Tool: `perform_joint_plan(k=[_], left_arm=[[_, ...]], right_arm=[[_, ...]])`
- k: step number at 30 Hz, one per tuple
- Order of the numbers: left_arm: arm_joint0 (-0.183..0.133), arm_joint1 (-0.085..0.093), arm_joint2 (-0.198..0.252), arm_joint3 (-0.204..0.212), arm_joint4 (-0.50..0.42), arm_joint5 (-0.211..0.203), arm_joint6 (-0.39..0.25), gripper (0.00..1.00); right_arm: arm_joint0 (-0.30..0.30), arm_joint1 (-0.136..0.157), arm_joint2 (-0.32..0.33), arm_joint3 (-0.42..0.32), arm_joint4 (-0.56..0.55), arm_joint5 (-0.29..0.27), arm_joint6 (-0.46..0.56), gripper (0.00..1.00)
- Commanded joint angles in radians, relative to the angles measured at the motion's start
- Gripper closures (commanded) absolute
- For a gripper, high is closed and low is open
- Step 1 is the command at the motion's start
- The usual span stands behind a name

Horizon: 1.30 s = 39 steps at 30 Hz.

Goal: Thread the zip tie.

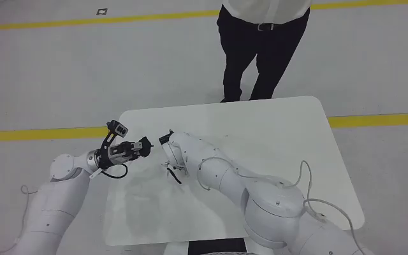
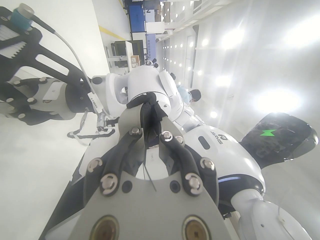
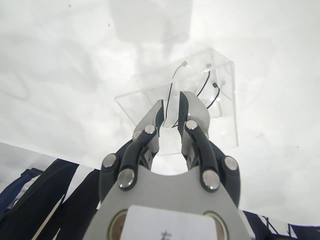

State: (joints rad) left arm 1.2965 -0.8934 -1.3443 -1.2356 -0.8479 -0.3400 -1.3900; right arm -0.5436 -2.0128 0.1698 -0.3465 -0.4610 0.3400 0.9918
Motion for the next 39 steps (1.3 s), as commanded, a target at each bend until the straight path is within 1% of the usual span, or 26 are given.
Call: perform_joint_plan(k=[1, 17, 24, 39], left_arm=[[0.0, 0.0, 0.0, 0.0, 0.0, 0.0, 0.0, 1.0], [0.0, 0.0, 0.0, 0.0, 0.0, 0.0, 0.0, 1.0], [0.0, 0.0, 0.0, 0.0, 0.0, 0.0, 0.0, 1.0], [0.0, 0.0, 0.0, 0.0, 0.0, 0.0, 0.0, 1.0]], right_arm=[[-0.001, 0.0, 0.0, -0.002, 0.0, 0.0, 0.001, 0.82], [-0.007, 0.001, 0.0, -0.003, -0.026, 0.0, 0.013, 0.83], [-0.004, 0.002, 0.0, -0.007, -0.012, 0.0, 0.002, 0.84], [-0.012, 0.004, 0.0, -0.01, -0.031, 0.0, 0.023, 0.82]])
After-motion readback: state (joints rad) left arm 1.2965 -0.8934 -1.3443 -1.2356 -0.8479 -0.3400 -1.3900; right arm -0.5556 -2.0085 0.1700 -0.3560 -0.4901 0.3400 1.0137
